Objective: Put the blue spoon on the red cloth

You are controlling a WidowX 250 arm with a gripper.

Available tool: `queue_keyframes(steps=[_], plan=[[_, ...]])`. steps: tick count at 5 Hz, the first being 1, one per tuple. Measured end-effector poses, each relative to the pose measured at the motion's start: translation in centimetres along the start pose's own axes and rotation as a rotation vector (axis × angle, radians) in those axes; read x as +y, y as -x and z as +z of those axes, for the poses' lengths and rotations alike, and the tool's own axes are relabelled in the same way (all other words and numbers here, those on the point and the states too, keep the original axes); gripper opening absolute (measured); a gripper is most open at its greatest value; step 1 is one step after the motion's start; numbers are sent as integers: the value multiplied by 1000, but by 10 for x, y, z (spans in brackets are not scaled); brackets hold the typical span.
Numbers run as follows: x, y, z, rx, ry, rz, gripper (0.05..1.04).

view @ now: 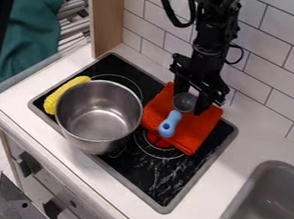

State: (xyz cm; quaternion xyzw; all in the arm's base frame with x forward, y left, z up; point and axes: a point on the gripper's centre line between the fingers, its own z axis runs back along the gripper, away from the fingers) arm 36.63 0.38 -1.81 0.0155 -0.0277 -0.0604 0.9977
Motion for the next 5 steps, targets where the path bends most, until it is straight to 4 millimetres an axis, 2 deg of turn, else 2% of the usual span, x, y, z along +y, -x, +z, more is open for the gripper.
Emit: queue_keyframes(steps=[1,2,3,4,5], plan=[[-1,1,3,-10,6,-27,972],[-2,9,19,-53,3,-20,1009],[-4,25,49,-111,-22,-21,1005],[-7,50,78,-180,-46,9,1005],[-13,63,79,-178,-21,18,1005]])
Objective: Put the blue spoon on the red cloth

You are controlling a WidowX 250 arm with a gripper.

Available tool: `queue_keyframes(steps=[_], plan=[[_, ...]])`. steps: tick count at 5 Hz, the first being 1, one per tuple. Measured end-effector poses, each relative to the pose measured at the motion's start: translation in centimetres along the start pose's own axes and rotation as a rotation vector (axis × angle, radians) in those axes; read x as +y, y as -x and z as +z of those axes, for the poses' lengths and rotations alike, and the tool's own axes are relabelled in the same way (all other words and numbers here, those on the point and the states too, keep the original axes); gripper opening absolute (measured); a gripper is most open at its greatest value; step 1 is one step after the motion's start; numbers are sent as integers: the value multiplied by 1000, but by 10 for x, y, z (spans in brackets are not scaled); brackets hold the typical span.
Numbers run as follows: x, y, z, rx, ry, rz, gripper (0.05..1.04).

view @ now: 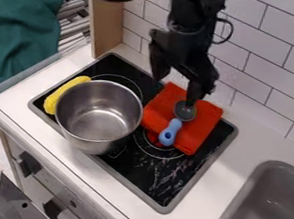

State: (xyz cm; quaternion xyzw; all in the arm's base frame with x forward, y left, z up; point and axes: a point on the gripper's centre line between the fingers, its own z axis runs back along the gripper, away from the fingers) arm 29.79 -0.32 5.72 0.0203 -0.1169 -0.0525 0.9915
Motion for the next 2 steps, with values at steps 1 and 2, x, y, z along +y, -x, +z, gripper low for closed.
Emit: queue_keyframes(steps=[1,2], plan=[[-4,7,-2,29,15,32,1005],[-13,8,-2,32,55,60,1005]])
